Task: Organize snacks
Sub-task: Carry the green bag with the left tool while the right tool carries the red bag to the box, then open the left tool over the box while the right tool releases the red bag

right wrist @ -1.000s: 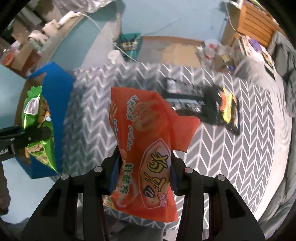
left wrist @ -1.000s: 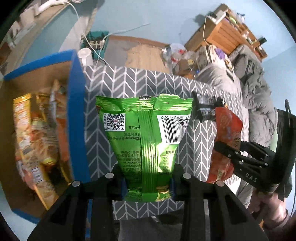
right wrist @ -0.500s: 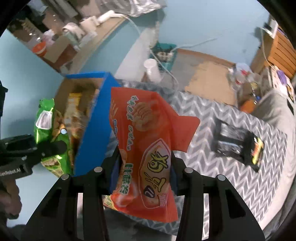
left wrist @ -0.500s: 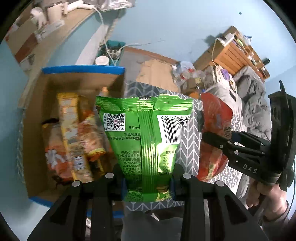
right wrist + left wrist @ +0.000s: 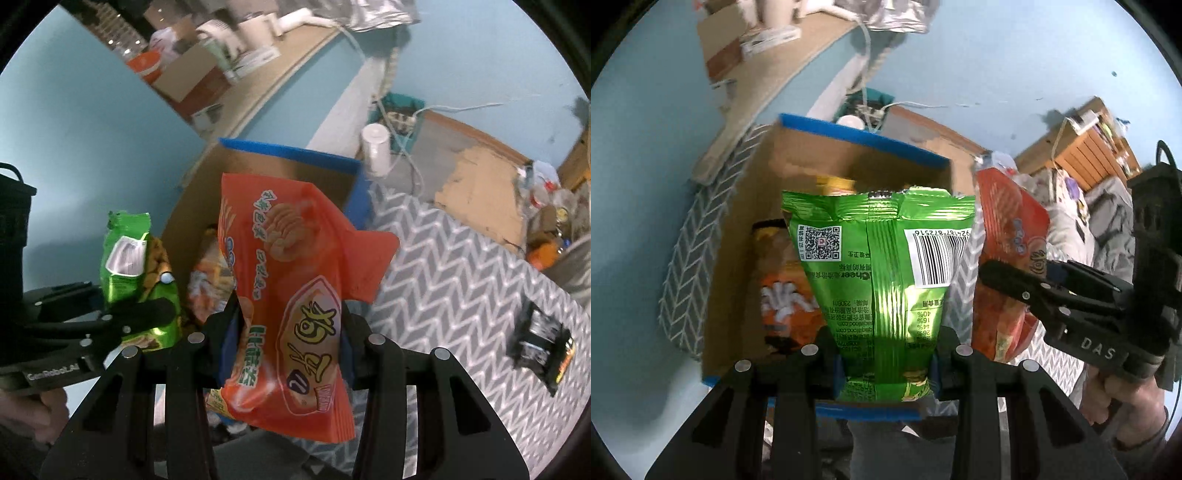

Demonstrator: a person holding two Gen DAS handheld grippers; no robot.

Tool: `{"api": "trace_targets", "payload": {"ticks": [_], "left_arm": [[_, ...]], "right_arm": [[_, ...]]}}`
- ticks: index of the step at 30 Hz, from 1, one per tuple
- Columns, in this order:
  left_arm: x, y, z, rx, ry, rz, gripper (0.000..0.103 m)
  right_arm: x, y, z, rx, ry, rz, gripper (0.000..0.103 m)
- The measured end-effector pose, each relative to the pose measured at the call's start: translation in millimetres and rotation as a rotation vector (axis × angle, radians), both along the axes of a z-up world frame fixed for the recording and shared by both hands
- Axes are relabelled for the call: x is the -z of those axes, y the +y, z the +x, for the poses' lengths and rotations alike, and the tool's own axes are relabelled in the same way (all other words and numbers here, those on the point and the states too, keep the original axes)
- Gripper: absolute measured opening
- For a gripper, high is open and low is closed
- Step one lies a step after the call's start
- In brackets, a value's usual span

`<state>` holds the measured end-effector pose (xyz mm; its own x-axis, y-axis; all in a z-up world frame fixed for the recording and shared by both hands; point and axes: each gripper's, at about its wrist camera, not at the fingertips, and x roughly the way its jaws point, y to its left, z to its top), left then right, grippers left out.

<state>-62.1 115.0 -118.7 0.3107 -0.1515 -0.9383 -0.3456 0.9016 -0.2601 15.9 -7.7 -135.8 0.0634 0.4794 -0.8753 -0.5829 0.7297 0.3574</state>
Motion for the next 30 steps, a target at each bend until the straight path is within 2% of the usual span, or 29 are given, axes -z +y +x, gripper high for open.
{"api": "trace_targets", "payload": {"ticks": [12,15,17,19,20,22,27,30], "left_arm": [[29.7,50.5,-9.1,-0.07,0.047,-0.018,0.034],[35.8,54.4,-8.5,-0.08,0.071,-0.033,0.035],[36.4,56.1,-9.5,-0.083,0.069,-0.037,0.038],[35.1,56.7,-10.4,-0.08,0.064,-0.026,0.049],[34.7,57.0,-11.1,-0.079,0.062,-0.024,0.051],[33.4,56.5,-11.3,-0.075,0.061,-0.024,0.052],[31.5,54.3,-11.8,-0.078,0.068,-0.028,0.058],[27.3,51.6,-11.1,-0.079,0.061,-0.031,0.058]], "right_arm": [[23.5,54.8,-3.5,-0.027,0.086,-0.009,0.044],[27.8,64.3,-5.9,-0.039,0.116,-0.018,0.049],[28.7,65.8,-6.2,-0.039,0.115,-0.025,0.052],[27.4,64.4,-6.6,-0.036,0.107,-0.032,0.055],[26.6,63.3,-6.9,-0.031,0.105,-0.032,0.058],[24.2,58.2,-5.8,-0.02,0.103,-0.027,0.061],[13.1,49.0,2.0,0.0,0.097,-0.012,0.062],[6.3,43.1,2.7,0.013,0.089,0.002,0.069]]}}
